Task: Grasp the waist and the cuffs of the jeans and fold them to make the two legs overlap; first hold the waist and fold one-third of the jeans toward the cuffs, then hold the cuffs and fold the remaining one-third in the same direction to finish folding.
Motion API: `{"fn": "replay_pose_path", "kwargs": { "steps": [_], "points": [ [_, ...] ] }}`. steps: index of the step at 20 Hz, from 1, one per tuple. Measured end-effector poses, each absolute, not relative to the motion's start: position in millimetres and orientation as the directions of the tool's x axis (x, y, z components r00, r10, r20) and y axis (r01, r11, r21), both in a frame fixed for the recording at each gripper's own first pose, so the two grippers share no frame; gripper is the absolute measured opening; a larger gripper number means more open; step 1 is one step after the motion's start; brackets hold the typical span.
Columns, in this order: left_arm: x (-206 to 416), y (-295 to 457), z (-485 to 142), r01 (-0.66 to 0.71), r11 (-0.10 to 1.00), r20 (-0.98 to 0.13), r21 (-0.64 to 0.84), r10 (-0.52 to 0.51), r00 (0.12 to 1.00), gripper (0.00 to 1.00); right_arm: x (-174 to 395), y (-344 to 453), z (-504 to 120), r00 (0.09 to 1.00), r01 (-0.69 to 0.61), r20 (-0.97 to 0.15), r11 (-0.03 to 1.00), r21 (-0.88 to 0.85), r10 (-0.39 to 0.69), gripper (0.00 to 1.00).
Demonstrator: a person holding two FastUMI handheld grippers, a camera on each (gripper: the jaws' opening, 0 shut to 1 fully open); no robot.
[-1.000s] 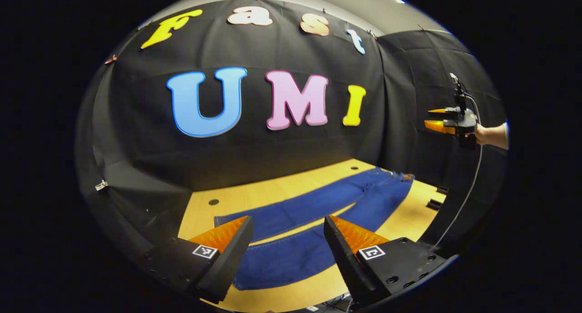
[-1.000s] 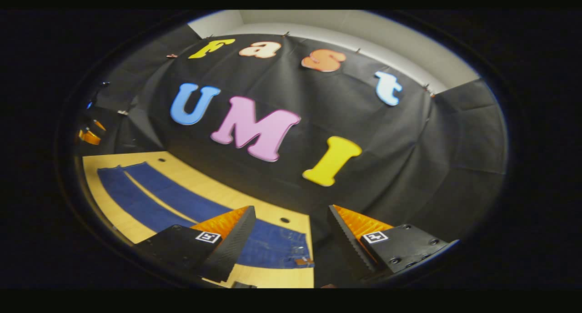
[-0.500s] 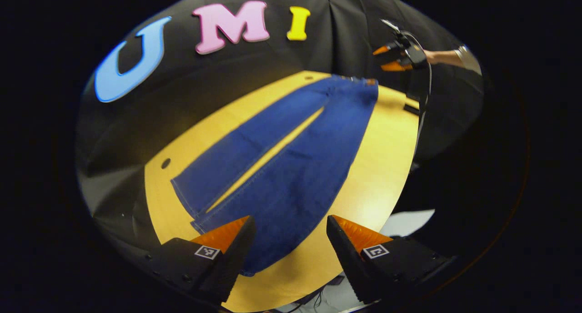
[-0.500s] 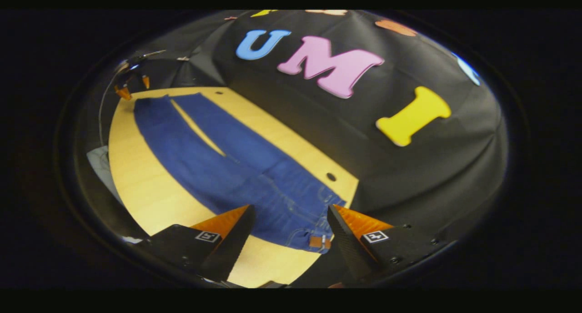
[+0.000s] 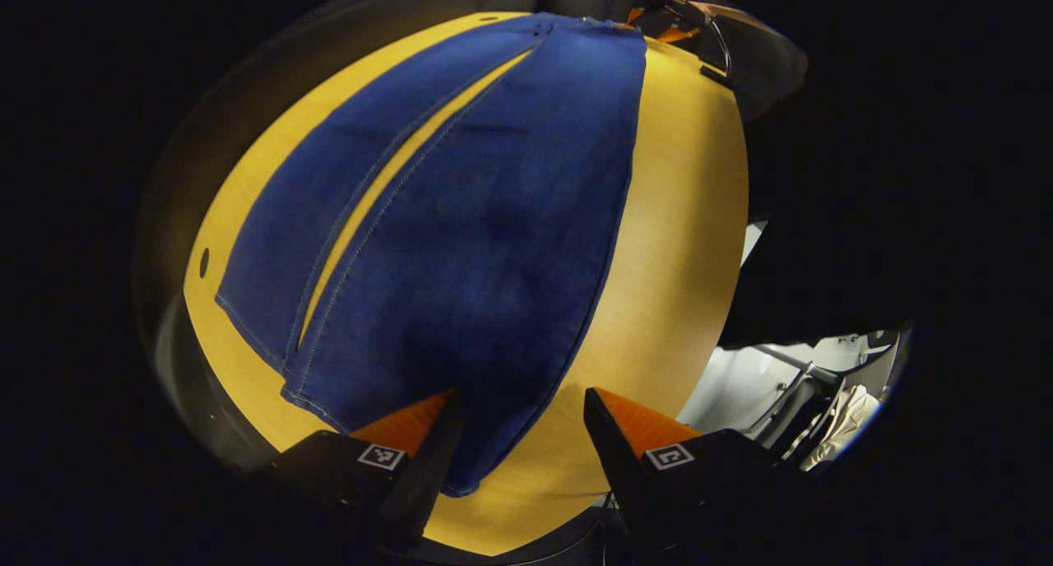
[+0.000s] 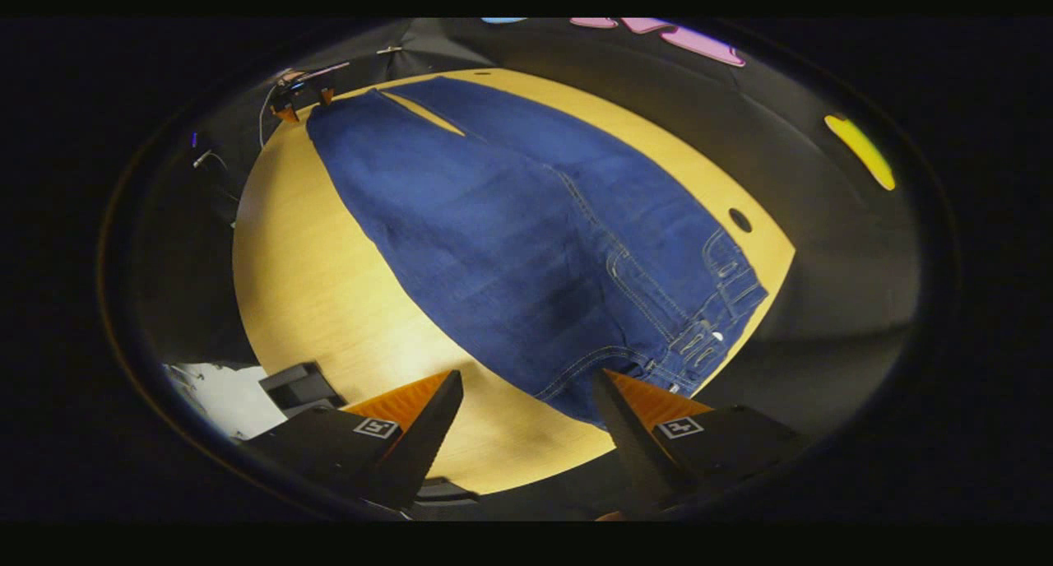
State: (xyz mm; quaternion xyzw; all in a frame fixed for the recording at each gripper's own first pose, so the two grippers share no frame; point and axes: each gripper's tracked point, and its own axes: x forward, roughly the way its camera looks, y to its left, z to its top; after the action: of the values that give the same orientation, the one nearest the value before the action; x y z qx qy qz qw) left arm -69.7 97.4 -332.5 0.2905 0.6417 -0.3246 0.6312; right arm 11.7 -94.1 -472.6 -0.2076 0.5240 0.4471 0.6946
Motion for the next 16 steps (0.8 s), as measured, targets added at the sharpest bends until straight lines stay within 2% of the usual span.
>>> {"fn": "replay_pose_path", "kwargs": {
  "steps": [1,2,4,6,8,9,12,13,14,16],
  "points": [
    [-68.8,97.8,-336.8,0.784,0.618,-0.999,-0.050,-0.028,-0.041,0.92,11.2,-94.4,-476.0,0.021,-0.839,-0.921,0.508,0.196,0.389,0.97],
    [-68.4,100.5,-339.5,0.791,0.611,-0.999,-0.045,-0.013,-0.047,0.87,9.2,-94.6,-481.6,-0.006,-0.839,-0.929,0.504,0.207,0.371,0.97],
    [-73.9,112.3,-346.3,0.801,0.598,-0.996,-0.036,0.048,-0.080,0.88,4.8,-87.8,-484.9,-0.071,-0.829,-0.927,0.496,0.259,0.367,0.97],
    [-68.1,113.7,-343.0,0.779,0.626,-0.996,-0.027,0.052,-0.077,0.87,2.8,-88.8,-486.4,-0.105,-0.792,-0.926,0.532,0.299,0.364,0.95],
    [-56.6,105.7,-348.0,0.718,0.696,-0.997,-0.010,0.050,-0.062,0.76,9.6,-89.8,-489.6,-0.112,-0.760,-0.933,0.576,0.303,0.343,0.95],
    [-48.0,111.0,-346.4,0.696,0.718,-0.997,0.014,0.063,-0.045,0.66,18.2,-90.3,-490.5,-0.094,-0.741,-0.942,0.610,0.283,0.322,0.76],
    [-37.7,113.7,-348.9,0.619,0.785,-0.995,-0.007,0.058,-0.085,0.06,29.8,-85.7,-493.4,-0.076,-0.670,-0.954,0.694,0.264,0.290,0.19],
    [-34.2,113.6,-347.1,0.596,0.802,-0.994,-0.019,0.049,-0.098,0.06,32.8,-85.1,-490.6,-0.067,-0.654,-0.956,0.712,0.258,0.285,0.00],
    [-29.4,116.1,-343.4,0.565,0.825,-0.994,-0.023,0.044,-0.104,0.06,28.8,-86.6,-489.5,-0.059,-0.643,-0.956,0.722,0.257,0.287,0.05],
    [-15.5,117.5,-338.7,0.516,0.857,-0.996,-0.005,0.039,-0.074,0.06,27.1,-87.0,-485.9,-0.041,-0.613,-0.952,0.744,0.265,0.305,0.08]
  ]
}}
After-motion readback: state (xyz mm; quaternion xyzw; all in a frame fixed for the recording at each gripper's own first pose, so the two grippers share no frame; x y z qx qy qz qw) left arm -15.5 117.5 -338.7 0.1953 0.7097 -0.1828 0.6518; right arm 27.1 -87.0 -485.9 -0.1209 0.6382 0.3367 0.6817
